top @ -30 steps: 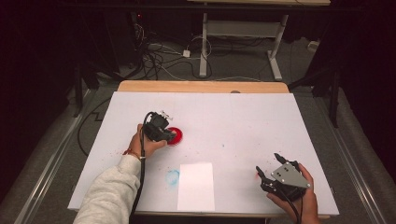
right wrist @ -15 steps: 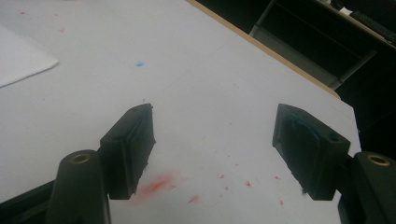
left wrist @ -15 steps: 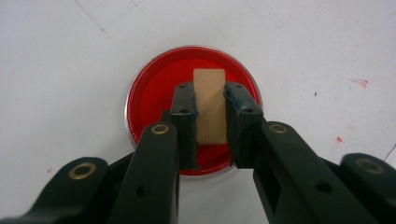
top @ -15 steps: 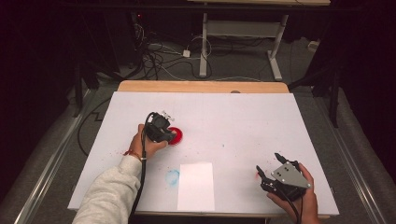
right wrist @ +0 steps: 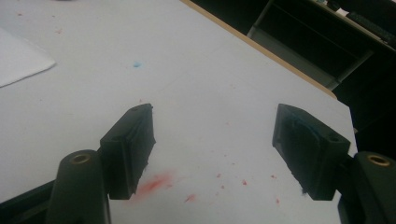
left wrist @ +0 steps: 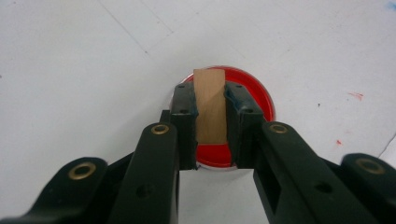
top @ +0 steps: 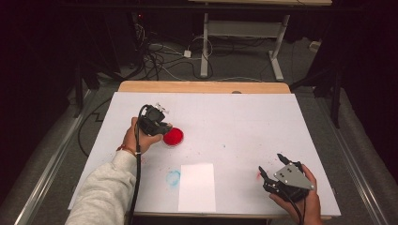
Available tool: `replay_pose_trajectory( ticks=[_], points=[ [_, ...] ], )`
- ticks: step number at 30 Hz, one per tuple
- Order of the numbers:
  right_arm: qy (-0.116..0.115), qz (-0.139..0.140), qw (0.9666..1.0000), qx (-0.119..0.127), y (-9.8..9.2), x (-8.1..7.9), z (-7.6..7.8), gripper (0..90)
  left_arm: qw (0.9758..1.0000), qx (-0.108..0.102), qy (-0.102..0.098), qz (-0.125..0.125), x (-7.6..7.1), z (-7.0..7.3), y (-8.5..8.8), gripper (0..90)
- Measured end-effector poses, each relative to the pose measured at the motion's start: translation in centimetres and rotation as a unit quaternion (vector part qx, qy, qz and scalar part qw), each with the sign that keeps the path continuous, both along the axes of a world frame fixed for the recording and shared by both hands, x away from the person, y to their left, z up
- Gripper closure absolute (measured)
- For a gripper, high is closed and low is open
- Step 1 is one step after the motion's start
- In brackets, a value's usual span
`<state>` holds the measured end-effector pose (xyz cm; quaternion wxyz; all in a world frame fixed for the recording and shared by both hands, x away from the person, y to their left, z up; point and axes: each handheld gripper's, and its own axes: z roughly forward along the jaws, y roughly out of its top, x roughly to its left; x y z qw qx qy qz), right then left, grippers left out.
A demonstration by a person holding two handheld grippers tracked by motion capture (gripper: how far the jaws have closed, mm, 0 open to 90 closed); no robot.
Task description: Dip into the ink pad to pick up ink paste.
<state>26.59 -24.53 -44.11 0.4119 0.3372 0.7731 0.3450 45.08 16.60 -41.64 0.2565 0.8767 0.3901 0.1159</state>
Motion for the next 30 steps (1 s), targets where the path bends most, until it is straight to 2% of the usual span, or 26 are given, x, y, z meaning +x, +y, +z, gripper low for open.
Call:
replay_pose_trajectory(
  ticks=[4,6,8,10,15,18,23,27,30],
  points=[
    [0.002,0.001,1.0,0.001,0.0,0.1,-0.1,30.1,1.0,-0.002,0.005,-0.007,0.1,-0.3,-0.1,73.5],
    [0.002,0.001,1.0,-0.001,0.0,0.1,-0.1,30.1,1.0,0.003,0.004,-0.006,0.2,-0.5,-0.3,73.5],
    [0.003,0.003,1.0,-0.002,0.0,0.1,-0.1,30.1,0.9999,-0.005,0.01,-0.007,0.3,-0.9,-0.4,73.5],
    [0.003,0.003,1.0,-0.002,0.0,0.0,-0.1,30.1,0.9998,0.006,0.015,-0.011,0.5,-1.4,-0.7,73.5],
    [0.004,0.004,1.0,-0.002,0.0,0.0,-0.1,30.1,0.9995,0.008,0.027,-0.012,0.8,-2.7,-0.9,73.5],
    [0.005,0.004,1.0,-0.004,0.0,0.1,-0.2,30.1,0.9995,-0.003,0.032,-0.009,0.8,-2.8,-0.7,73.5],
    [0.005,0.004,1.0,-0.005,0.1,0.0,-0.2,30.1,0.9994,0.01,0.03,-0.01,0.8,-2.8,-1.0,73.7],
    [0.005,0.005,1.0,-0.005,0.2,0.0,-0.1,30.1,0.9994,-0.002,0.034,-0.006,0.8,-3.0,-0.7,73.7],
    [0.007,0.006,0.9999,-0.006,0.2,0.0,-0.2,30.1,0.9995,0.003,0.031,-0.006,0.8,-3.0,-0.9,73.7]
  ],
)
